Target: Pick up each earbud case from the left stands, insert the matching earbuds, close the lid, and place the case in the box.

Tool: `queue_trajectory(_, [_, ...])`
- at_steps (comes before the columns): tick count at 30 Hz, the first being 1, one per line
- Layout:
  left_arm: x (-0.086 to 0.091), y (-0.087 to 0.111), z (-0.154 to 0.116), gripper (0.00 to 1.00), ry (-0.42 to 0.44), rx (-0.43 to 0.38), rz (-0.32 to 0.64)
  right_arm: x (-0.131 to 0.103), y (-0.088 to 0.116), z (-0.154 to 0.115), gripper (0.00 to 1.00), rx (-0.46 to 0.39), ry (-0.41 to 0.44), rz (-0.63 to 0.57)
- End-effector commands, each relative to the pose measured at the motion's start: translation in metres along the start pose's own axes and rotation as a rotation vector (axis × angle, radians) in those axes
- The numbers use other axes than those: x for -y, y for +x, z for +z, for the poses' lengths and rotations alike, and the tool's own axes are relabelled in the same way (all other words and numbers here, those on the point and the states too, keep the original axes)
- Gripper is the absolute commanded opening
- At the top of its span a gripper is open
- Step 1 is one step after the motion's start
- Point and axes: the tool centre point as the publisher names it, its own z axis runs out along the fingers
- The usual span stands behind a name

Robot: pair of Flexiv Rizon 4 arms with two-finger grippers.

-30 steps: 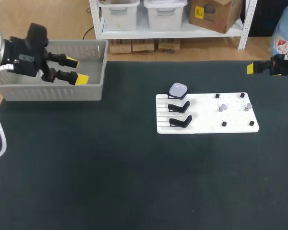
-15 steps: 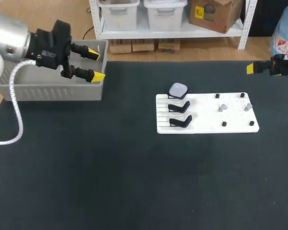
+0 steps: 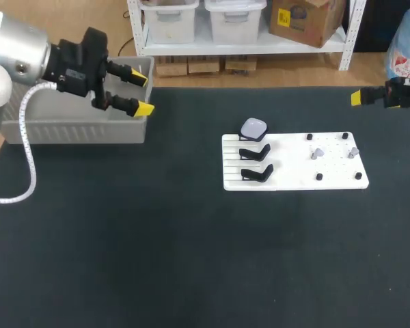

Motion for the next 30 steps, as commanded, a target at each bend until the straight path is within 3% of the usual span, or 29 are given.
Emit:
queue_trajectory(1, [0.009, -0.001, 0.019, 1.00, 0.011, 0.025, 0.084, 0.000, 0.000, 0.000, 1.00, 0.000, -0.001, -0.001])
queue_trajectory(7, [0.006, -0.014, 0.047, 1.00, 0.092, 0.056, 0.189, 0.000, 0.000, 0.000, 1.00, 0.000, -0.001, -0.001])
queue_trajectory(14, [-0.004, -0.010, 0.083, 1.00, 0.194, 0.074, 0.140, 0.000, 0.000, 0.000, 1.00, 0.000, -0.001, -0.001])
queue_trajectory(22, [-0.004, 0.000, 0.114, 1.00, 0.228, 0.040, 0.098, 0.000, 0.000, 0.000, 1.00, 0.000, -0.001, -0.001])
queue_trajectory(30, [0.001, 0.006, 0.134, 1.00, 0.245, 0.057, 0.092, 0.000, 0.000, 0.000, 1.00, 0.000, -0.001, -0.001])
